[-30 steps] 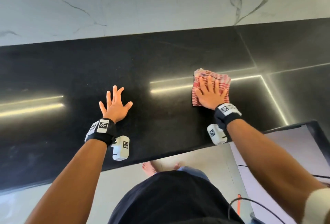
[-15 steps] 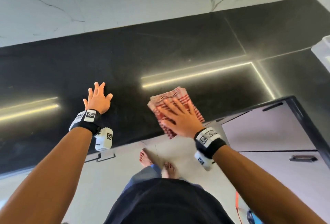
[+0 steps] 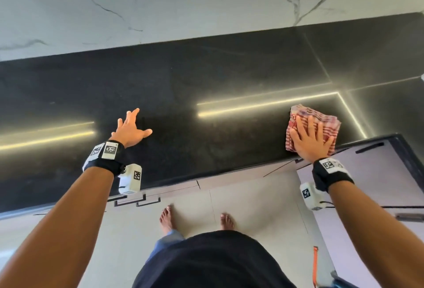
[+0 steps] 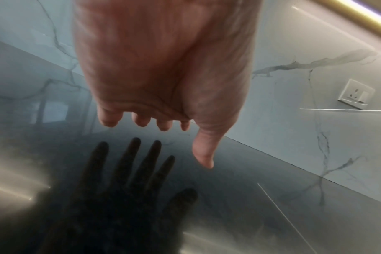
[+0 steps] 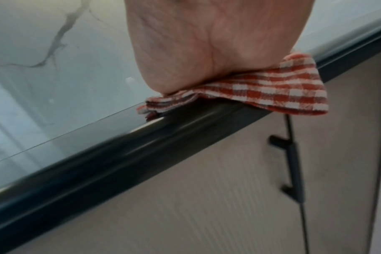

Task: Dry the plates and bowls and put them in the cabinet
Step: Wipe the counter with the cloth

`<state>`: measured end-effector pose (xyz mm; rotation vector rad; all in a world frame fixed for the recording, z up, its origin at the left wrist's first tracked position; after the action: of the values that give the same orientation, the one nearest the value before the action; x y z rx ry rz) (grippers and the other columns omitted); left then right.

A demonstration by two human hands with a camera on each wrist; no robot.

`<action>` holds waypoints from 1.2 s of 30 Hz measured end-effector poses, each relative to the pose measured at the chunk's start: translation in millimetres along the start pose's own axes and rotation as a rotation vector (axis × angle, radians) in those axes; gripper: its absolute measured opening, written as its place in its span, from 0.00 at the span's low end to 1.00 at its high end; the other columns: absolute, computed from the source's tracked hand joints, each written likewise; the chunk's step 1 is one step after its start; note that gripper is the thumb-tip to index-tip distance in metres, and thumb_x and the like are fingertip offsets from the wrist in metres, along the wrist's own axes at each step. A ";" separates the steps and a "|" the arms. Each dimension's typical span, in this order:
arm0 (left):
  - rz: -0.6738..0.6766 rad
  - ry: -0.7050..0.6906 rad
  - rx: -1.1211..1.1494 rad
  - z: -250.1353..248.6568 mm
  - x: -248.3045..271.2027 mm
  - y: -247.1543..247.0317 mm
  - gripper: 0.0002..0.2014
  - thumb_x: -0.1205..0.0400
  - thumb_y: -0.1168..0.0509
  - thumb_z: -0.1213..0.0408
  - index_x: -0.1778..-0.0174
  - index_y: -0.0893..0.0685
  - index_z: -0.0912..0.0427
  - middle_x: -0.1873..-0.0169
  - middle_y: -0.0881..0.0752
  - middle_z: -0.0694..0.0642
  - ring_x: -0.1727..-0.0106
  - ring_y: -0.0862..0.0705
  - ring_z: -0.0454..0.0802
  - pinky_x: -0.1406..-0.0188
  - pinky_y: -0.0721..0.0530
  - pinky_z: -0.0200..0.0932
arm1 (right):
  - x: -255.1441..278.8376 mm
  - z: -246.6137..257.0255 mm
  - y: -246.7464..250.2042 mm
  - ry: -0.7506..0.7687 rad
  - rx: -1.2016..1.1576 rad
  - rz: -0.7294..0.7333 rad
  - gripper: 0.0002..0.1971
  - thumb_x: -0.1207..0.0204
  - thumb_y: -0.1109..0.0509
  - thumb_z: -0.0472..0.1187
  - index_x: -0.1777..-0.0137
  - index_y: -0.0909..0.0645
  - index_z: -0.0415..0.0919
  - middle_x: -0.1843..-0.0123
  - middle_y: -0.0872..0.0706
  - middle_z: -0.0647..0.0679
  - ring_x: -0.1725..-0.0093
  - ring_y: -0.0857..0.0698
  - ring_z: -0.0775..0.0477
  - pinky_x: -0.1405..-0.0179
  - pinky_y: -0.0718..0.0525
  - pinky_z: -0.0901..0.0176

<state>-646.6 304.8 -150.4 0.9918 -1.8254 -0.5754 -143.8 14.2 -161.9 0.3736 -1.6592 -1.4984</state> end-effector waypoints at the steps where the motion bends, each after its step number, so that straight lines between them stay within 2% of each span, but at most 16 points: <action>1: -0.004 -0.008 0.006 5.8 -2.4 8.6 0.44 0.15 0.30 0.55 0.10 0.53 0.43 0.10 0.56 0.51 0.10 0.61 0.61 0.15 0.50 0.74 | 4.4 21.1 -6.3 0.041 0.036 -0.016 0.33 0.18 0.59 0.62 0.12 0.57 0.62 0.09 0.63 0.48 0.12 0.63 0.32 0.22 0.59 0.15; 4: -0.007 -0.028 -0.011 19.8 -9.8 32.0 0.44 0.15 0.30 0.54 0.10 0.52 0.43 0.10 0.56 0.50 0.10 0.61 0.60 0.15 0.50 0.74 | 29.6 102.0 -33.2 0.185 0.140 0.025 0.38 0.24 0.67 0.63 0.11 0.54 0.58 0.09 0.61 0.44 0.12 0.62 0.27 0.24 0.57 0.10; 6: -0.009 -0.039 -0.054 28.1 -15.4 48.0 0.44 0.15 0.30 0.54 0.10 0.52 0.43 0.10 0.57 0.50 0.10 0.60 0.60 0.15 0.51 0.75 | 60.5 175.6 -46.3 0.351 0.219 0.005 0.34 0.20 0.59 0.60 0.12 0.52 0.55 0.09 0.60 0.41 0.13 0.62 0.25 0.24 0.60 0.11; 8: -0.006 -0.066 -0.098 29.6 -21.0 59.1 0.44 0.15 0.30 0.52 0.10 0.52 0.44 0.10 0.57 0.51 0.10 0.60 0.61 0.16 0.52 0.76 | 102.1 248.7 -54.0 0.612 0.316 -0.037 0.30 0.21 0.45 0.52 0.18 0.39 0.50 0.10 0.52 0.37 0.13 0.61 0.22 0.27 0.61 0.08; 9: 0.001 -0.079 -0.112 31.4 -24.6 64.9 0.44 0.15 0.30 0.51 0.10 0.52 0.44 0.10 0.58 0.51 0.10 0.60 0.62 0.16 0.53 0.77 | 117.5 277.9 -58.4 0.687 0.365 -0.053 0.28 0.23 0.41 0.50 0.21 0.32 0.48 0.10 0.49 0.36 0.14 0.60 0.21 0.30 0.62 0.08; 10: 0.014 -0.089 -0.126 32.1 -27.7 67.2 0.44 0.15 0.31 0.50 0.10 0.52 0.44 0.10 0.58 0.51 0.10 0.60 0.62 0.16 0.53 0.78 | 127.6 297.4 -63.2 0.710 0.369 -0.048 0.28 0.23 0.42 0.52 0.22 0.30 0.49 0.10 0.50 0.36 0.14 0.61 0.20 0.31 0.64 0.08; 11: 0.032 -0.098 -0.139 33.5 -30.8 69.0 0.44 0.15 0.31 0.49 0.10 0.53 0.44 0.10 0.59 0.51 0.10 0.60 0.62 0.17 0.54 0.78 | 131.9 310.8 -72.3 0.689 0.351 0.009 0.31 0.21 0.51 0.56 0.19 0.34 0.50 0.09 0.55 0.37 0.14 0.64 0.21 0.31 0.65 0.07; 13: 0.060 -0.123 -0.164 33.0 -35.6 67.6 0.44 0.15 0.31 0.47 0.10 0.53 0.43 0.10 0.61 0.50 0.10 0.61 0.63 0.17 0.54 0.78 | 139.0 325.8 -84.1 0.628 0.290 0.092 0.41 0.26 0.69 0.61 0.13 0.44 0.53 0.09 0.64 0.41 0.15 0.71 0.25 0.27 0.63 0.09; 15: 0.071 -0.154 -0.185 29.9 -40.2 68.5 0.45 0.16 0.32 0.45 0.10 0.54 0.43 0.10 0.62 0.50 0.10 0.63 0.62 0.17 0.55 0.79 | 141.3 340.5 -86.3 0.617 0.267 0.092 0.44 0.30 0.74 0.64 0.12 0.47 0.55 0.10 0.68 0.44 0.15 0.73 0.28 0.25 0.61 0.11; 18: 0.097 -0.190 -0.207 20.9 -44.9 65.6 0.47 0.18 0.31 0.41 0.10 0.55 0.42 0.10 0.64 0.49 0.11 0.64 0.62 0.18 0.56 0.79 | 128.2 353.7 -78.0 0.531 0.166 0.135 0.39 0.25 0.71 0.68 0.12 0.58 0.62 0.11 0.73 0.50 0.14 0.75 0.34 0.22 0.64 0.14; 20: 0.127 -0.181 -0.210 16.6 -47.0 60.8 0.49 0.20 0.29 0.40 0.10 0.55 0.40 0.11 0.64 0.48 0.11 0.65 0.63 0.18 0.56 0.80 | 107.8 364.0 -67.2 0.456 0.067 0.142 0.33 0.18 0.63 0.68 0.15 0.69 0.67 0.12 0.75 0.55 0.14 0.74 0.41 0.20 0.67 0.20; 21: 0.139 -0.166 -0.222 15.2 -48.0 58.6 0.50 0.21 0.28 0.40 0.11 0.55 0.38 0.11 0.65 0.47 0.11 0.65 0.64 0.19 0.55 0.81 | 94.2 371.8 -61.8 0.437 0.040 0.143 0.33 0.15 0.59 0.67 0.16 0.71 0.68 0.12 0.74 0.57 0.14 0.73 0.43 0.20 0.68 0.21; 28: 0.143 -0.094 -0.255 8.6 -56.3 56.2 0.55 0.26 0.21 0.45 0.11 0.53 0.35 0.10 0.62 0.47 0.11 0.63 0.68 0.22 0.48 0.86 | -24.3 438.2 -23.3 0.398 0.005 0.197 0.32 0.15 0.56 0.67 0.15 0.66 0.70 0.12 0.71 0.60 0.12 0.69 0.43 0.19 0.68 0.24; 36: 0.135 -0.078 -0.261 8.3 -60.1 56.8 0.55 0.26 0.21 0.46 0.12 0.54 0.32 0.10 0.62 0.48 0.12 0.63 0.70 0.24 0.45 0.87 | -143.5 510.7 27.7 0.382 0.015 0.263 0.33 0.16 0.56 0.69 0.15 0.66 0.71 0.12 0.72 0.60 0.13 0.72 0.43 0.19 0.69 0.24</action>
<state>-662.2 386.1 -143.4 0.6749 -1.8138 -0.7557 -427.8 462.9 -152.5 0.4045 -1.3573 -1.1392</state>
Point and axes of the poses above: each hand's wrist, its own x-axis away from the middle knuckle, its own y-axis out of the back of the hand, z = x × y, the point moved 10 cm from there along -x, towards the middle knuckle
